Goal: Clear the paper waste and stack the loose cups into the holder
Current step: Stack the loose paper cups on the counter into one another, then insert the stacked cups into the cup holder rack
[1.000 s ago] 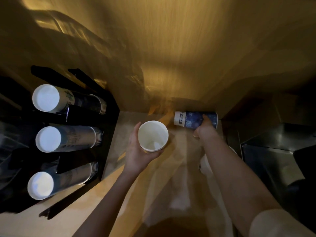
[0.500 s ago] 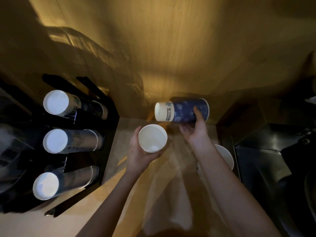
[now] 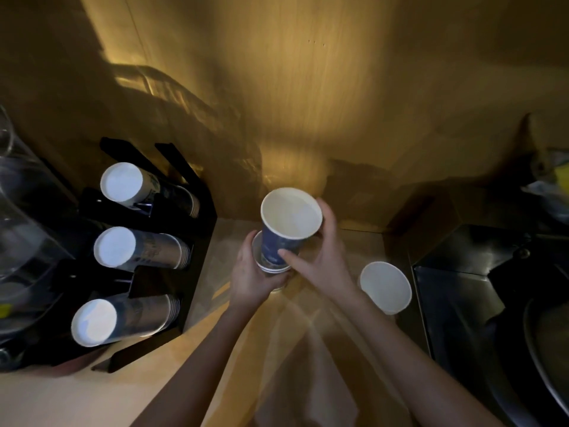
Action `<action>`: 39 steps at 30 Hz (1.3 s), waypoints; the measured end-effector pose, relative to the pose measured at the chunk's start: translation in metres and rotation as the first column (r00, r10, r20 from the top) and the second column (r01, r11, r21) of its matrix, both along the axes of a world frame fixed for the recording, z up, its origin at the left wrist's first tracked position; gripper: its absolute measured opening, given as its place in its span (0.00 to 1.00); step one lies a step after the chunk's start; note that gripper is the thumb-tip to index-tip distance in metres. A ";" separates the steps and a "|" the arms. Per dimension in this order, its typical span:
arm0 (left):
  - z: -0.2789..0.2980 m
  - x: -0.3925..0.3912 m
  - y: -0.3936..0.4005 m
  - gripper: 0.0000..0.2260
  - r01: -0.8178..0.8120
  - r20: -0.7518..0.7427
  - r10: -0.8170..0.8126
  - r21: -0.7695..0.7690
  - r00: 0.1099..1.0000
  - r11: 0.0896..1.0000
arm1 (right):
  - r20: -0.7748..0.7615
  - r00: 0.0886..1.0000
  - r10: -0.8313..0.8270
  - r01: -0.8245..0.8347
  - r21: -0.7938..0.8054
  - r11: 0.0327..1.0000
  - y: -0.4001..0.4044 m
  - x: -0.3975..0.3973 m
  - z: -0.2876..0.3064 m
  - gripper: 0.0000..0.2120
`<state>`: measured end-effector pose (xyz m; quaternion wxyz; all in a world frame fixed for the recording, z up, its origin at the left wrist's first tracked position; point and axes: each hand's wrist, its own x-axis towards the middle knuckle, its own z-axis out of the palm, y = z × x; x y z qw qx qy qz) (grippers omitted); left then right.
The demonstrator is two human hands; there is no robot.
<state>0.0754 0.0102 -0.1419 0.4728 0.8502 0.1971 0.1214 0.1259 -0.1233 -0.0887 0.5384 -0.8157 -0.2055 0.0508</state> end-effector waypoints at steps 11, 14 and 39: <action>-0.002 -0.002 -0.005 0.43 -0.066 0.027 0.069 -0.100 0.997 0.993 | 0.044 0.995 0.088 -0.065 -0.378 0.923 -0.006 -0.006 -0.041 0.41; -0.001 -0.003 -0.006 0.44 -0.068 0.010 0.069 -0.093 0.998 0.993 | 0.030 0.995 0.097 -0.079 -0.374 0.924 -0.008 -0.007 -0.044 0.37; 0.117 -0.109 0.088 0.20 0.132 0.158 -0.454 0.829 0.877 0.544 | -0.566 0.662 0.492 -0.356 0.339 0.871 0.060 -0.018 0.067 0.29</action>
